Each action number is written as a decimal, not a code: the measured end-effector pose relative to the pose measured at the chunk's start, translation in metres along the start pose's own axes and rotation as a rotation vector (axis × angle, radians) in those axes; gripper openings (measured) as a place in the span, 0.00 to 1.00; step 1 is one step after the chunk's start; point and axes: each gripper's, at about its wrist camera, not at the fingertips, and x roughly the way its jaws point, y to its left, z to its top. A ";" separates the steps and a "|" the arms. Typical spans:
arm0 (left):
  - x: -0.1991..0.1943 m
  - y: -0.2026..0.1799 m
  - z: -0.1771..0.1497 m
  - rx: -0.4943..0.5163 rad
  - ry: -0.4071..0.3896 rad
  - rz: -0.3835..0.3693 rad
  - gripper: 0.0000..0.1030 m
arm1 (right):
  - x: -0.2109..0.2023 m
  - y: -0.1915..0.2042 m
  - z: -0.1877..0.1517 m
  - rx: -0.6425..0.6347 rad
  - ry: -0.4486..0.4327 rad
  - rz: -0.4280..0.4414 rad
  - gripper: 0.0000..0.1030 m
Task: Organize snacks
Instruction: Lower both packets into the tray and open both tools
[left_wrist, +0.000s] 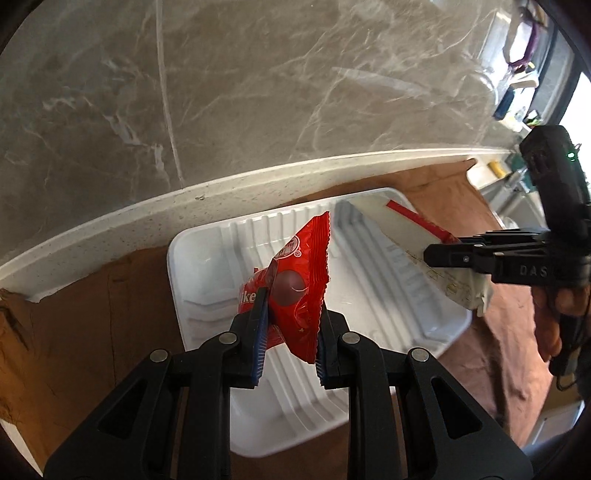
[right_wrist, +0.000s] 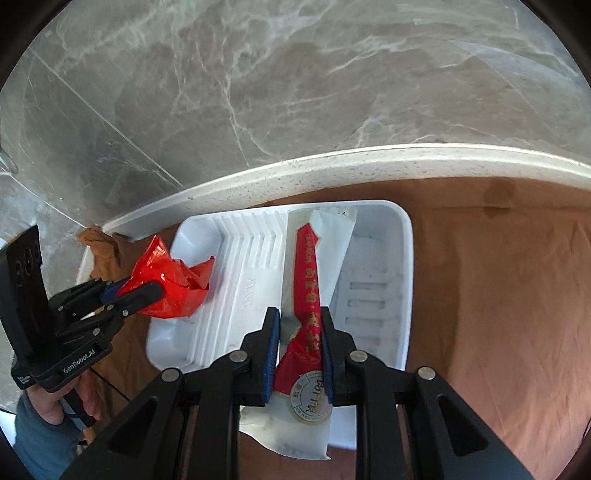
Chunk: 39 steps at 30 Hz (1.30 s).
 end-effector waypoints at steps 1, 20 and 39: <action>0.004 0.000 0.001 0.002 0.001 0.002 0.18 | 0.004 0.002 0.001 -0.007 0.001 -0.004 0.21; 0.042 -0.028 0.000 0.057 -0.013 0.086 0.22 | 0.052 0.026 -0.008 -0.071 0.025 -0.116 0.19; 0.026 -0.015 -0.020 -0.001 -0.046 0.102 0.69 | 0.041 0.027 -0.014 -0.060 0.000 -0.125 0.48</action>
